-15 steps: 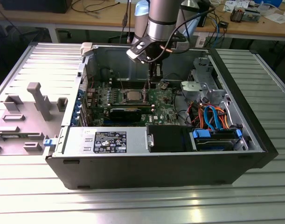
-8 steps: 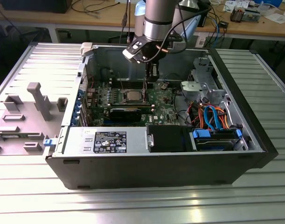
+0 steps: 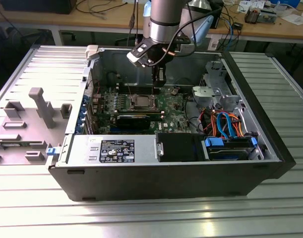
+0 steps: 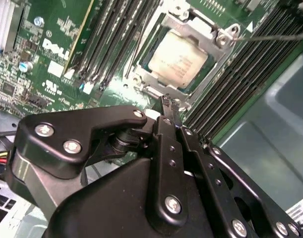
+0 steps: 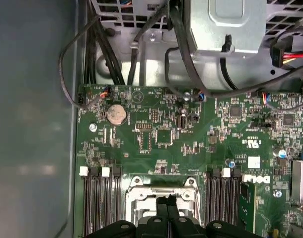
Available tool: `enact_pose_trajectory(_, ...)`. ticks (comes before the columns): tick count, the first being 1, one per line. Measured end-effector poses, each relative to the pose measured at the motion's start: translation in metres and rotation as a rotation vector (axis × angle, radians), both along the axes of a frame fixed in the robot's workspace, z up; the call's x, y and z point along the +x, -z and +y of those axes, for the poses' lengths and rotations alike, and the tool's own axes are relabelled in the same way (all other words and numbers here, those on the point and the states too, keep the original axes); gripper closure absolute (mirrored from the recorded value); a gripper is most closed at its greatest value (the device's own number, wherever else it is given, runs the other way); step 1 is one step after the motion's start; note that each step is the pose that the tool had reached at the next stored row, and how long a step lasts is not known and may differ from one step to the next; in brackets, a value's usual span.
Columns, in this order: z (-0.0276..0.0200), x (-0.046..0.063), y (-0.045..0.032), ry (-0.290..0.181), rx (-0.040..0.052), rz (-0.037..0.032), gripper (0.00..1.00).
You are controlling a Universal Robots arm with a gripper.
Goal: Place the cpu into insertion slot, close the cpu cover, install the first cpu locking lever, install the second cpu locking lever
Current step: 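Close the cpu cover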
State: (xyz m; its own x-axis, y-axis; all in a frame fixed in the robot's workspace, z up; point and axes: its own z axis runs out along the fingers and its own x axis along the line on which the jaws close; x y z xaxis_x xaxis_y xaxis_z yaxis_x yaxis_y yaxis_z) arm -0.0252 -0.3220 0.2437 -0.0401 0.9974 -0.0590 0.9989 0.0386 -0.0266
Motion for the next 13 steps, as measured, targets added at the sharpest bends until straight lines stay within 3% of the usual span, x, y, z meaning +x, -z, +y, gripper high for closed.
enact_pose_trajectory(5, 0.0000, -0.017, 0.0002, -0.001, 0.0000, 0.0000, 0.89)
enact_pose_trajectory(8, 0.0000, -0.034, 0.0002, -0.002, -0.0001, 0.0001, 0.89)
enact_pose_trajectory(13, -0.0003, -0.048, 0.0029, -0.016, -0.0002, 0.0001, 0.89)
